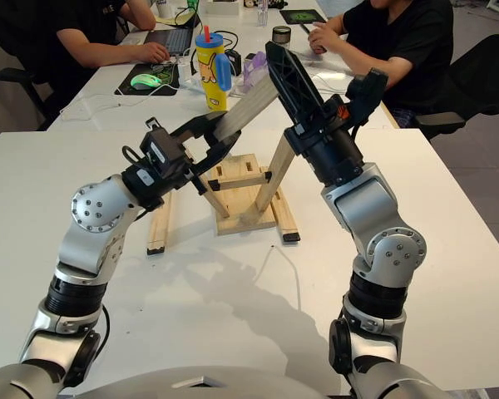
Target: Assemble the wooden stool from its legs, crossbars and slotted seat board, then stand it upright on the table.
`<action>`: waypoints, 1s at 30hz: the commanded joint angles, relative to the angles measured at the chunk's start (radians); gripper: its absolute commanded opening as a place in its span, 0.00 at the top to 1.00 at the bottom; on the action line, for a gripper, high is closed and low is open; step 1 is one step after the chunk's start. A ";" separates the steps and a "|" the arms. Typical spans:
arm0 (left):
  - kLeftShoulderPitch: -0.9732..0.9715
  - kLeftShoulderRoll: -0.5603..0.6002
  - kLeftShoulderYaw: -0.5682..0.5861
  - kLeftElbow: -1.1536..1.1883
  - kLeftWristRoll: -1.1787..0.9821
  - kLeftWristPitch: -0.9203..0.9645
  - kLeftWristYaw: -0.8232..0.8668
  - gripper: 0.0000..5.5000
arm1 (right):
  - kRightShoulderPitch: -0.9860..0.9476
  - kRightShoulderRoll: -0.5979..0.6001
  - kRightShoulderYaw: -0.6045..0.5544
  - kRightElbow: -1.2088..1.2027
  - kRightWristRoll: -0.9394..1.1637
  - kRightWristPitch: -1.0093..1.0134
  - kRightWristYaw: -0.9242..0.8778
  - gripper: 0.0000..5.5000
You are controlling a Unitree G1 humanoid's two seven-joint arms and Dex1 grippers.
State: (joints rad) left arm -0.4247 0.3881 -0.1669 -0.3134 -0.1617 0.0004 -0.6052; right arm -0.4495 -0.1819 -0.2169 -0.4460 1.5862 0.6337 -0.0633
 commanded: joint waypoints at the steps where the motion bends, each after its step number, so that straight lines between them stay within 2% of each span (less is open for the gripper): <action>1: -0.002 0.016 0.014 0.018 -0.003 0.006 -0.023 0.76 | 0.015 -0.017 0.020 -0.003 -0.003 0.003 0.004 0.64; 10: 0.002 0.013 0.024 0.029 -0.010 0.026 -0.027 0.76 | 0.033 -0.017 0.044 -0.004 -0.025 -0.017 0.003 0.89; 11: 0.004 0.007 0.030 0.026 -0.022 0.035 -0.024 0.76 | 0.035 -0.019 0.044 -0.004 -0.030 -0.021 0.004 0.90; 12: 0.006 0.001 0.037 0.021 -0.037 0.044 -0.020 0.69 | 0.036 -0.020 0.042 -0.003 -0.035 -0.023 0.006 0.90; 16: -0.012 -0.054 0.108 -0.010 -0.159 0.088 0.020 0.58 | 0.026 -0.028 0.005 0.008 -0.055 -0.055 0.003 0.92; 19: -0.021 -0.082 0.155 -0.010 -0.222 0.120 0.047 0.49 | -0.014 -0.063 -0.076 0.054 -0.095 -0.119 -0.006 0.92; 23: 0.001 -0.085 0.167 -0.005 -0.237 0.144 0.055 0.39 | -0.042 -0.164 -0.195 0.185 -0.264 -0.211 -0.005 0.92; 25: 0.016 -0.077 0.144 -0.009 -0.226 0.159 0.045 0.33 | -0.022 -0.207 -0.198 0.234 -0.382 -0.230 0.007 0.92; 27: 0.028 -0.065 0.108 0.002 -0.181 0.169 0.043 0.32 | 0.009 -0.220 -0.165 0.279 -0.479 -0.229 0.034 0.92; 30: 0.022 -0.044 0.057 0.065 -0.076 0.193 0.072 0.32 | 0.072 -0.171 -0.123 0.344 -0.560 -0.232 0.085 0.92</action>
State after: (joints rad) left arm -0.4085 0.3209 -0.0785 -0.2960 -0.3071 0.1655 -0.5526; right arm -0.4281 -0.3944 -0.3792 -0.1463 1.0723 0.3938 -0.0168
